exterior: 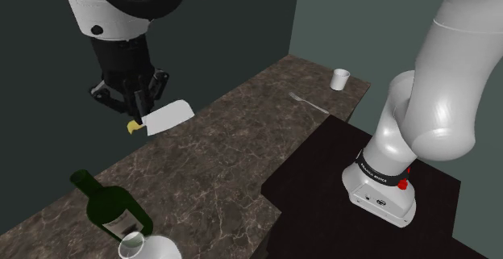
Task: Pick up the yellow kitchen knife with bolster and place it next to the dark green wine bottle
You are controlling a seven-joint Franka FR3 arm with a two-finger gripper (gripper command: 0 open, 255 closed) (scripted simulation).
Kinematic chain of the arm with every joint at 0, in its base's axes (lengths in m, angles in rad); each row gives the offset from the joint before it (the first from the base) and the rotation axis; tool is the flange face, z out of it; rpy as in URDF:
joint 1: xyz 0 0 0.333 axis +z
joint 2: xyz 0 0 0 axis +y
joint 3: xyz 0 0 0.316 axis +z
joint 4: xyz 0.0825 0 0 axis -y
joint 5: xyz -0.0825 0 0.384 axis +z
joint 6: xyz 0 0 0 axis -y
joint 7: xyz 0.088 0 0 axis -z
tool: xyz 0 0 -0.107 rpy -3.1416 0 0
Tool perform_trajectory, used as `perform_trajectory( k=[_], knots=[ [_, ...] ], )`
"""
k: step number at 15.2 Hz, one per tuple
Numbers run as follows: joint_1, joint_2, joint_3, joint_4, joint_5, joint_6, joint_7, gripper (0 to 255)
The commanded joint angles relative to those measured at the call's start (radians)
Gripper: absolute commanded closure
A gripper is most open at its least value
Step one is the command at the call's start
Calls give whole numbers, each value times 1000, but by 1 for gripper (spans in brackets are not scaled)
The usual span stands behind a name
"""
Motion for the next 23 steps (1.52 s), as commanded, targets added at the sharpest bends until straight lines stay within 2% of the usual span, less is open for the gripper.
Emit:
perform_trajectory(
  k=[1, 23],
  knots=[
    [3, 8, 1, -11, -3, 19, 5, 255],
    [11, 101, -6, -196, -35, 292, 13, 255]
  ],
)
